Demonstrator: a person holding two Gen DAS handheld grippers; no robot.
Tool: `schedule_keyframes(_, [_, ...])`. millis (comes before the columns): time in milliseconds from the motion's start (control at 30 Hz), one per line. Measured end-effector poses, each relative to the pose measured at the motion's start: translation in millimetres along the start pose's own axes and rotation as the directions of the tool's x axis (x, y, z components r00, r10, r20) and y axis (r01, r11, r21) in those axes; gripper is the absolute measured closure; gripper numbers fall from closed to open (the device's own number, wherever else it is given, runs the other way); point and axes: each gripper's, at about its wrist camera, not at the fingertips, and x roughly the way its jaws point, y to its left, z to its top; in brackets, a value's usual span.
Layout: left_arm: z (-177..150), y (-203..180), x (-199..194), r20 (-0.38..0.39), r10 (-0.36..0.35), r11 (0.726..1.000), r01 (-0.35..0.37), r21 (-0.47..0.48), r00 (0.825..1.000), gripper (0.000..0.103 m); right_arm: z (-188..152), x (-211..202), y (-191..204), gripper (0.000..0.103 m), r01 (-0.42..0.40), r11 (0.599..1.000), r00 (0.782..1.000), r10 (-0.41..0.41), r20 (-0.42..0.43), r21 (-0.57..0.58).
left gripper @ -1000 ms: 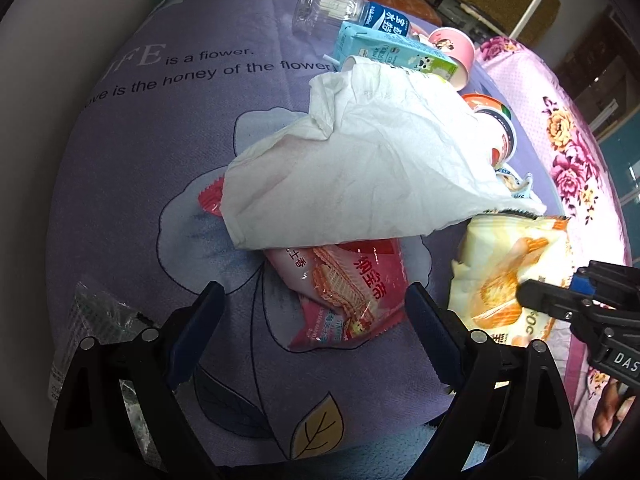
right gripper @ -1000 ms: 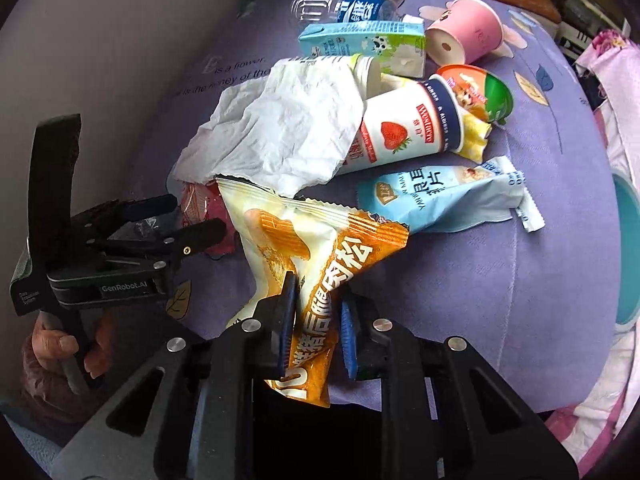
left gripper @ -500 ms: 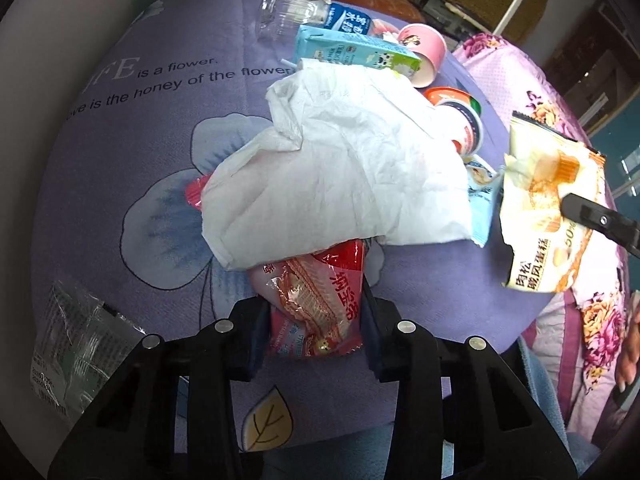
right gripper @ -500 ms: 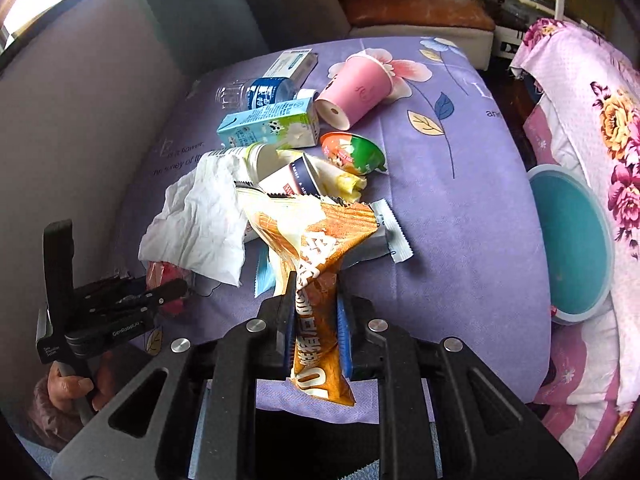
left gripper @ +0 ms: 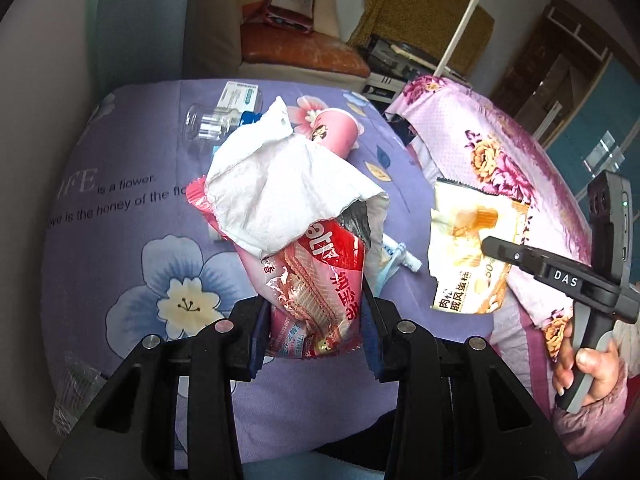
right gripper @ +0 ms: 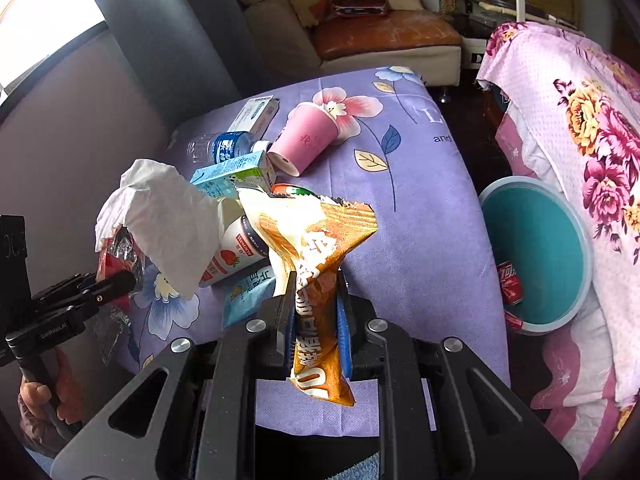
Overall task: Collect trash
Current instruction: 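Grasp the pink Nabati wafer bag with the left gripper while the right holds the cake bag, then carry both bags over the teal bin and open both grippers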
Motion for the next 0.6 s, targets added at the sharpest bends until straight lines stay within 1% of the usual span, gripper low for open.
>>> schedule_keyframes(67, [10.1,-14.0,3.5,0.011,0.019,0.998,-0.019,0.058,1.000,0.063,1.5,-0.6,-10.5,0.087,0.007,1.000,1.000,-0.007,0.006,0.020])
schedule_keyframes(100, [13.1,-21.1,10.4,-0.001,0.037,0.995,-0.037,0.091,0.999,0.063,1.3,0.0,-15.2,0.087,0.008,1.000,1.000,-0.008,0.005,0.029])
schedule_keyframes(133, [15.8,-24.9,19.4,-0.026,0.041,0.994,-0.038,0.100,0.999,0.063,1.1,0.9,-19.3,0.087,0.006,0.999,1.000,-0.006,0.003,0.038])
schedule_keyframes(200, [16.6,-28.5,38.7,-0.091,0.009,0.996,-0.001,0.090,0.996,0.063,-1.3,2.0,-25.6,0.087,0.004,0.999,1.000,-0.004,0.001,0.050])
schedule_keyframes(267, [11.5,-32.3,53.4,-0.131,0.013,0.995,0.000,0.101,0.991,0.063,-3.9,4.1,-31.9,0.087,0.003,0.998,1.000,-0.003,-0.005,0.058])
schedule_keyframes(333, [5.1,-31.0,64.5,-0.162,0.019,0.995,-0.002,0.105,0.987,0.061,-5.0,7.7,-38.0,0.087,0.003,0.998,1.000,-0.002,-0.016,0.065])
schedule_keyframes(400, [1.8,-27.6,69.8,-0.167,0.042,0.995,-0.026,0.097,0.985,0.057,-5.0,10.6,-42.4,0.087,0.002,0.998,1.000,0.000,-0.020,0.068])
schedule_keyframes(467, [2.7,-20.3,70.9,-0.165,0.049,0.996,-0.037,0.076,0.985,0.055,-3.5,12.4,-45.1,0.087,-0.003,0.997,1.000,0.004,-0.018,0.071])
schedule_keyframes(600, [6.7,-11.6,72.9,-0.161,0.071,0.996,-0.063,0.056,0.984,0.055,-0.7,15.4,-49.1,0.087,-0.013,0.997,1.000,0.014,-0.011,0.080])
